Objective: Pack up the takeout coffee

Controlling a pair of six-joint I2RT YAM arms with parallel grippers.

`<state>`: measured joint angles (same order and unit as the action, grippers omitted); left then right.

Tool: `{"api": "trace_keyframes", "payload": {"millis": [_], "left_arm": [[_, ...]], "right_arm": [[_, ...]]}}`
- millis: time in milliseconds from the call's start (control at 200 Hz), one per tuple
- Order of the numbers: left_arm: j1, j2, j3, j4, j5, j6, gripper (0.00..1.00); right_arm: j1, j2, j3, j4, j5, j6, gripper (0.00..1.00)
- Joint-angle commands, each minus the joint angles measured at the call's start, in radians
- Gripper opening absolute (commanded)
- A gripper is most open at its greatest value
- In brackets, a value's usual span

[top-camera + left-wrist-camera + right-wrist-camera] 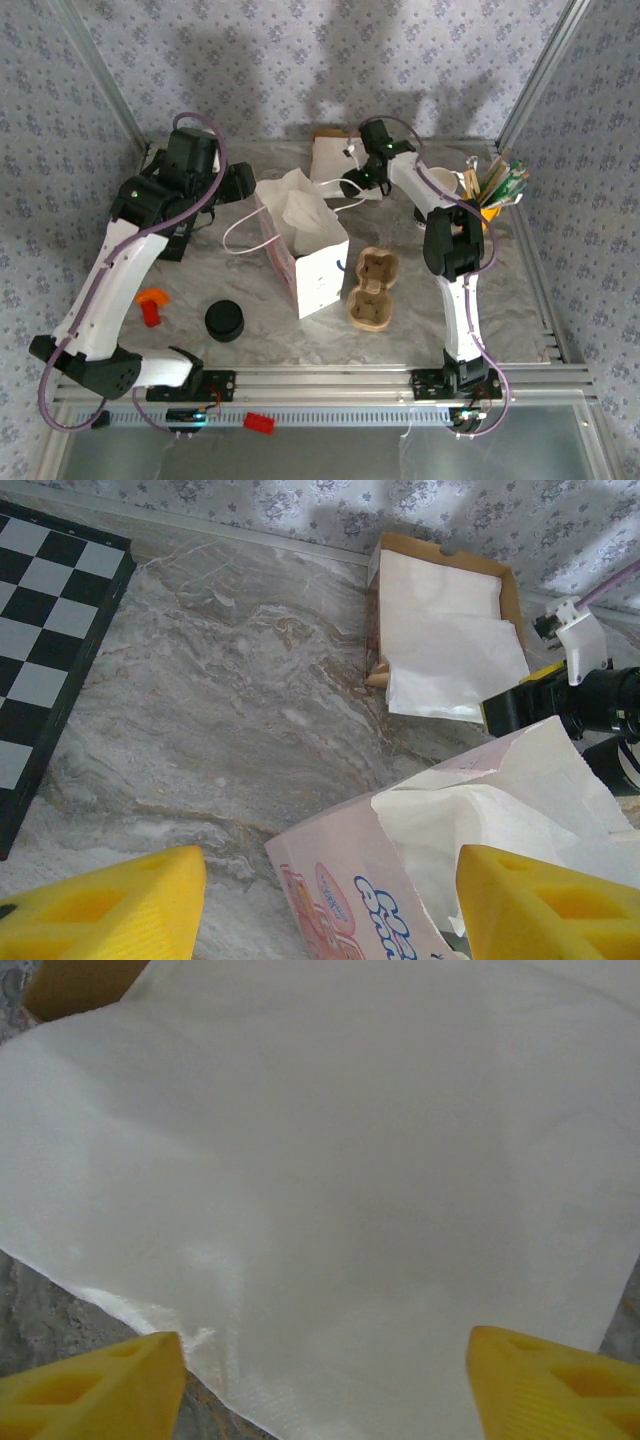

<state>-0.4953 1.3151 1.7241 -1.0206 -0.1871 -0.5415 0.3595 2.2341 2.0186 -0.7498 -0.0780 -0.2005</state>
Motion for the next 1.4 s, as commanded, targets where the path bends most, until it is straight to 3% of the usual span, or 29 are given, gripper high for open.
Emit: {"api": "trace_keyframes", "payload": {"millis": [0,290,500,900,1114,1219,1394], "left_arm": [[0.005,-0.029,-0.008,0.011,-0.005,0.015,0.67],[0.006,-0.039,-0.010,0.009,-0.029,0.025,0.67],[0.006,-0.037,-0.008,0.008,-0.034,0.030,0.67],[0.006,-0.034,-0.009,0.007,-0.028,0.031,0.68],[0.007,-0.036,-0.009,0.005,-0.030,0.032,0.68],[0.006,-0.035,-0.009,0.005,-0.031,0.032,0.68],[0.007,-0.032,-0.006,0.009,-0.033,0.034,0.68]], "right_arm": [[0.033,-0.018,-0.021,0.020,0.067,-0.142,0.84],[0.093,0.054,-0.018,0.109,0.307,-0.228,0.92],[0.110,0.081,-0.040,0.145,0.369,-0.274,0.89],[0.137,0.010,-0.195,0.236,0.292,-0.376,0.87],[0.136,0.037,-0.214,0.329,0.454,-0.382,0.94],[0.134,0.035,-0.204,0.347,0.480,-0.372,0.88],[0.139,-0.007,-0.210,0.356,0.453,-0.366,0.70]]}}
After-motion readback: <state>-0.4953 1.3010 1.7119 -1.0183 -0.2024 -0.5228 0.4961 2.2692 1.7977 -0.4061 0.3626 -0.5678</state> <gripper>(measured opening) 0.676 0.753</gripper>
